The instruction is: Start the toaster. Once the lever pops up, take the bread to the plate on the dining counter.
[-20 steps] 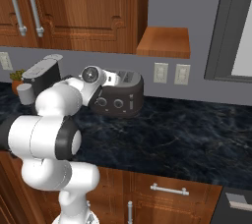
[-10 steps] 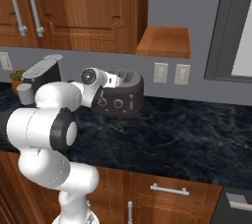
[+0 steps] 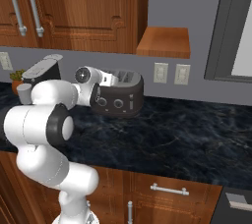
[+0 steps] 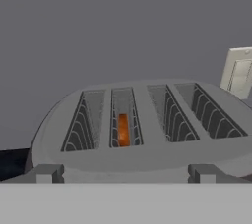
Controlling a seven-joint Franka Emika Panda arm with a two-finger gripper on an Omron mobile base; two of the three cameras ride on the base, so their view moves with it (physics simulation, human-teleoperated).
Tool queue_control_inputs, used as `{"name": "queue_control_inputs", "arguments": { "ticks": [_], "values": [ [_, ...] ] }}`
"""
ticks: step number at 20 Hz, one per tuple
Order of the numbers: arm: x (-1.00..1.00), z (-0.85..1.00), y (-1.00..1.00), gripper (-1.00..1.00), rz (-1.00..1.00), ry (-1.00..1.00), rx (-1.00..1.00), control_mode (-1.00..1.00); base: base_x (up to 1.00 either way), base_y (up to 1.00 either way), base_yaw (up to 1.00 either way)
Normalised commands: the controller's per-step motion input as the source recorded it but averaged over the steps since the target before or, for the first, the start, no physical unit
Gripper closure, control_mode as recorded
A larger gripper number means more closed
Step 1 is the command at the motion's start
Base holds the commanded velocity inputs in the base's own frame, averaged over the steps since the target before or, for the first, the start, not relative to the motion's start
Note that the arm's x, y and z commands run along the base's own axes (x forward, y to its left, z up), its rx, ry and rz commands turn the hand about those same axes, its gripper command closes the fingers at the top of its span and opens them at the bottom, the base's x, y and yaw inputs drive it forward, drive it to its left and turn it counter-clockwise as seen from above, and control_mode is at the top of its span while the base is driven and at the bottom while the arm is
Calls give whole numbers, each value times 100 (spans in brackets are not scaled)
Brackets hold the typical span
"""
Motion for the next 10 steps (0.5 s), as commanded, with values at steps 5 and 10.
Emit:
{"name": "queue_control_inputs", "arguments": {
  "ticks": [5,10],
  "values": [
    [9,0,0,-100,0,0,0,-100,0,0,0],
    [16,0,0,-100,2,0,0,-100,0,0,0]
  ]
}}
